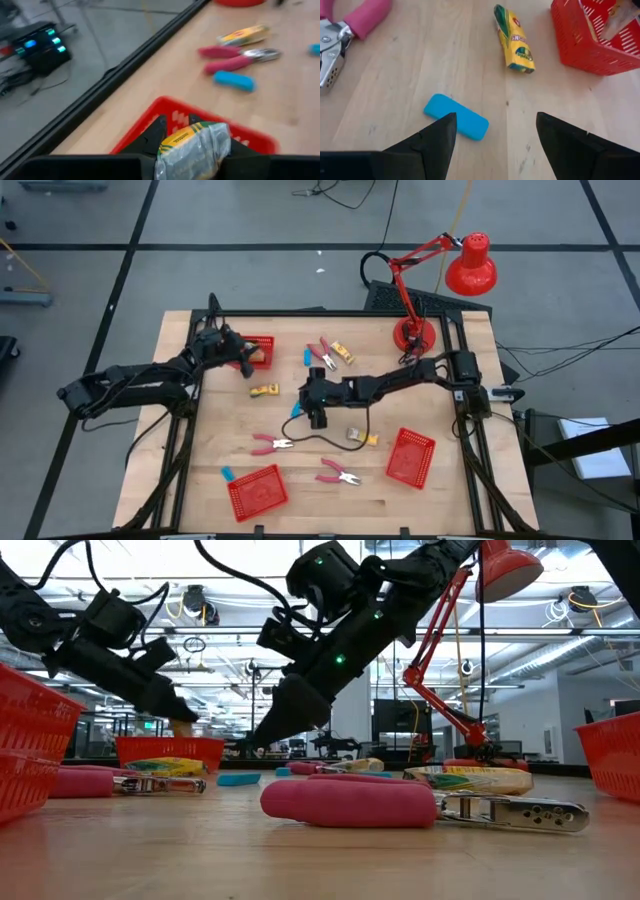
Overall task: Pick & Place School Supplies
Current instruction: Put the yellow crayon box into the top red basket
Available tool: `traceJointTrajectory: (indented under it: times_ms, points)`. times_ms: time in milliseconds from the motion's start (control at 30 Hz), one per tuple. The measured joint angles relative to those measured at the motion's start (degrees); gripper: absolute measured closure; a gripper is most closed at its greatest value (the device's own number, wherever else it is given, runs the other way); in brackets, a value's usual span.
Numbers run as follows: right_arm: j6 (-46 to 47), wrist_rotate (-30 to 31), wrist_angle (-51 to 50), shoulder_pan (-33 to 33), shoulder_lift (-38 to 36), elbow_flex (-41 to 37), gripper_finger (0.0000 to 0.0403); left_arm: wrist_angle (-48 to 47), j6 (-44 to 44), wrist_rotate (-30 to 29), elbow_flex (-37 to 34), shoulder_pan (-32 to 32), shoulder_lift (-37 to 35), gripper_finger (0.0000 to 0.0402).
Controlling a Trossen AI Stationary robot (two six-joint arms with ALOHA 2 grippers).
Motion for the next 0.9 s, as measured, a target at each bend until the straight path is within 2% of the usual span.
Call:
traceJointTrajectory:
  times_ms: [167,267,300,367,533,633,767,833,900]
  points:
    - [0.15,0.15,-0.20,0.13,-0.16,0.00,0.0140,-1.73,-3.19,-5.45,-0.04,0.00,0.00,0.0331]
    - [0.14,0.17,-0.30,0.09,-0.16,0.00,0.0140,-2.09,-4.57,-5.89,-0.04,0.04,0.00,0.0331]
    - [0.15,0.16,-0.25,0.09,-0.16,0.00,0.0140,-2.08,-4.92,-5.35,-0.04,0.04,0.00,0.0325]
    - [0.15,0.15,-0.27,0.09,-0.16,0.00,0.0140,-1.97,-5.70,-4.11,-0.04,-0.02,0.00,0.0283]
    - [0.15,0.07,-0.27,0.09,-0.16,0.00,0.0140,0.80,-7.65,-0.14,-0.04,0.00,0.00,0.0163]
    - [0.15,0.36,-0.25,-0.04,-0.16,0.00,0.0140,2.96,-7.59,3.23,-0.04,0.00,0.00,0.0121]
    - [-1.75,4.79,-0.84,-1.08,-0.16,0.00,0.0140,9.78,-9.06,11.11,-0.04,-0.10,0.00,0.0105]
    - [-2.98,7.49,-1.60,-2.42,-0.16,0.00,0.0140,14.09,-10.44,15.30,-0.04,-0.26,0.00,0.0109]
    - [-3.25,7.71,-3.27,-4.54,-0.18,0.00,0.0140,17.59,-12.20,18.67,-0.04,-0.64,-0.02,0.0117]
